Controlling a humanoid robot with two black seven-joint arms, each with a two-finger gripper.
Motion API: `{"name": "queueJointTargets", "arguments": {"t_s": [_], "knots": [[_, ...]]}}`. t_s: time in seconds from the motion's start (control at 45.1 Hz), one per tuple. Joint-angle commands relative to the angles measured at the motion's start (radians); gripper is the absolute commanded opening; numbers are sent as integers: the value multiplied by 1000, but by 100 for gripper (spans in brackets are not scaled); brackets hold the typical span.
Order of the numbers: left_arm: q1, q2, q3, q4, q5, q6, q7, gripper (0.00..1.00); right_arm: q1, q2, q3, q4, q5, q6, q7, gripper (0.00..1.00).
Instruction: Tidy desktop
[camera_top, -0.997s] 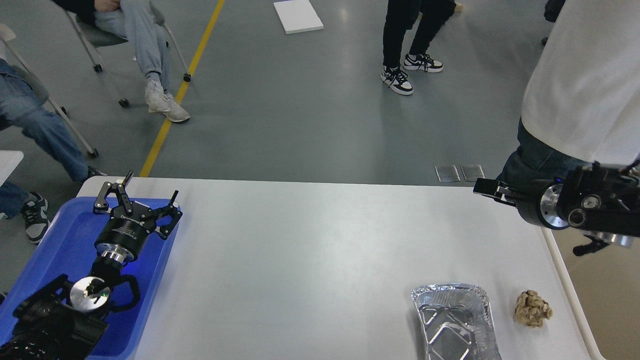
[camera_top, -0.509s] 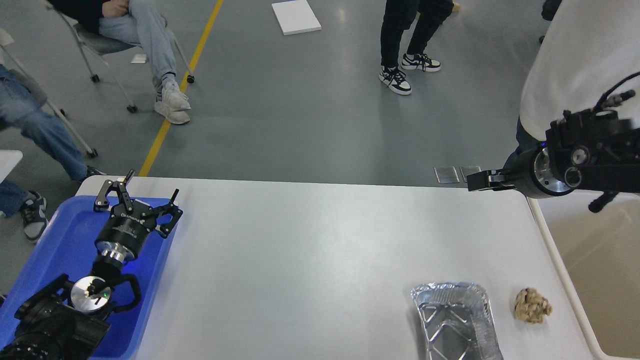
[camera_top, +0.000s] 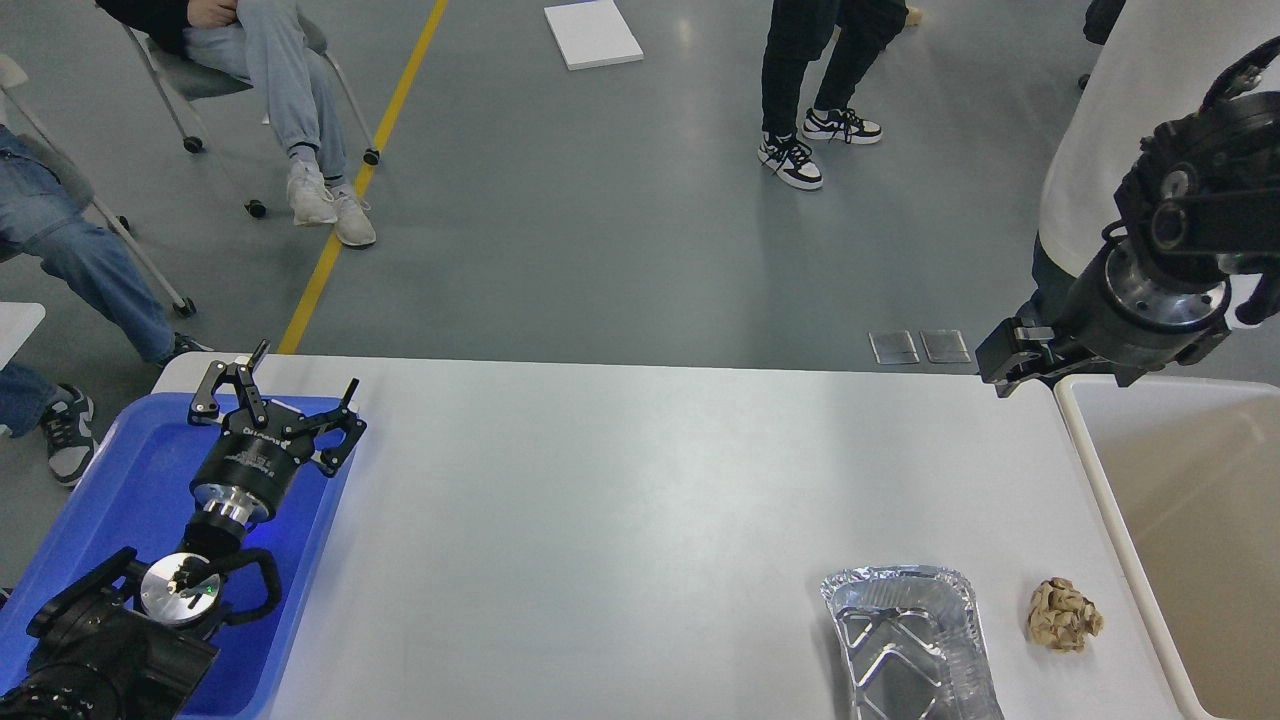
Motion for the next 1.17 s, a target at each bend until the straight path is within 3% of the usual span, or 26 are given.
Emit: {"name": "queueJointTargets", "arguments": {"t_s": [0.0, 1.152], "knots": [[0, 0, 0, 0, 0, 0, 0, 100, 119, 27, -31, 2, 100, 189, 0, 100], [0, 0, 0, 0, 0, 0, 0, 100, 96, 27, 45, -20, 100, 178, 0, 100]]}}
